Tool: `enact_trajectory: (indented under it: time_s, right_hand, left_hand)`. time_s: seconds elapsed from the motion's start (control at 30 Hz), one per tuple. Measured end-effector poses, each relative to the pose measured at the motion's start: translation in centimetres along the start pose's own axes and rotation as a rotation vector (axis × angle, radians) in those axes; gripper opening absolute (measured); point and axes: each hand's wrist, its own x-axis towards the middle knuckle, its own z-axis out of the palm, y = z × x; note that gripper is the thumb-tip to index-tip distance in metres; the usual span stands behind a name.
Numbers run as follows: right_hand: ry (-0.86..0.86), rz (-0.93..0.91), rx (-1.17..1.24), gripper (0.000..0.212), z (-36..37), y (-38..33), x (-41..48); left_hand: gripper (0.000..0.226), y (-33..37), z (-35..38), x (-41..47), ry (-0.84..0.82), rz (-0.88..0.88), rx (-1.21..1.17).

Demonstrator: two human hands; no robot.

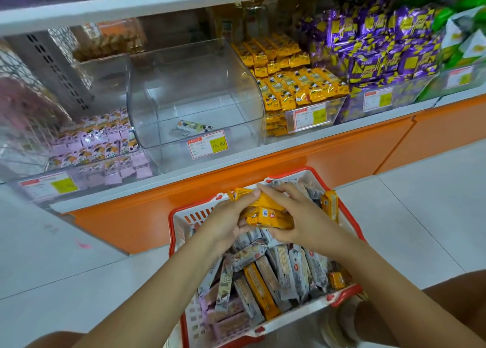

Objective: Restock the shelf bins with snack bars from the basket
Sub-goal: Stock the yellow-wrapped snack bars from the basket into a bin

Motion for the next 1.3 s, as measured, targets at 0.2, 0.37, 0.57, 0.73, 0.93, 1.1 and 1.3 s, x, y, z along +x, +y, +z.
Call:
enact_trajectory:
  time_s: [0.2,0.37,0.57,0.73,0.93,1.1,1.3]
  right_hand:
    - [0.155,0.106,0.133,0.067,-1.6,0.5,-1.4]
    - [0.195,0.252,0.615,0.044,-2.3,2.2,-3.2]
    - [0.344,0.269,0.915,0.042,-3.0,1.7,-3.3]
    - [0.401,0.335,0.985,0.041,-2.6,1.4,-2.7]
    - [0.417,0.384,1.074,0.036,-0.7,0.0,-1.8]
    - [0.346,0.255,0.873,0.025,0.2,-2.7,-0.6]
    - [0.262,0.176,0.534,0.054,0.5,-5.1,0.5]
  left_hand:
    - [0.040,1.8,-1.7,0.5,0.029,0.029,-0.268]
    - [0.049,2.8,-2.7,0.9,0.037,0.184,-0.210]
    - [0.025,2.5,-2.1,0.8,0.024,0.141,-0.127]
    - [0.028,1.8,-1.0,0.2,-0.066,0.040,-0.301]
    - [0.047,2.1,-0.9,-0.5,-0.223,-0.013,-0.489]
    - [0.070,2.7,-0.5,-0.7,-0.424,0.049,-0.434]
    - [0.037,3.9,0.5,-1.0,-0.267,0.173,-0.429]
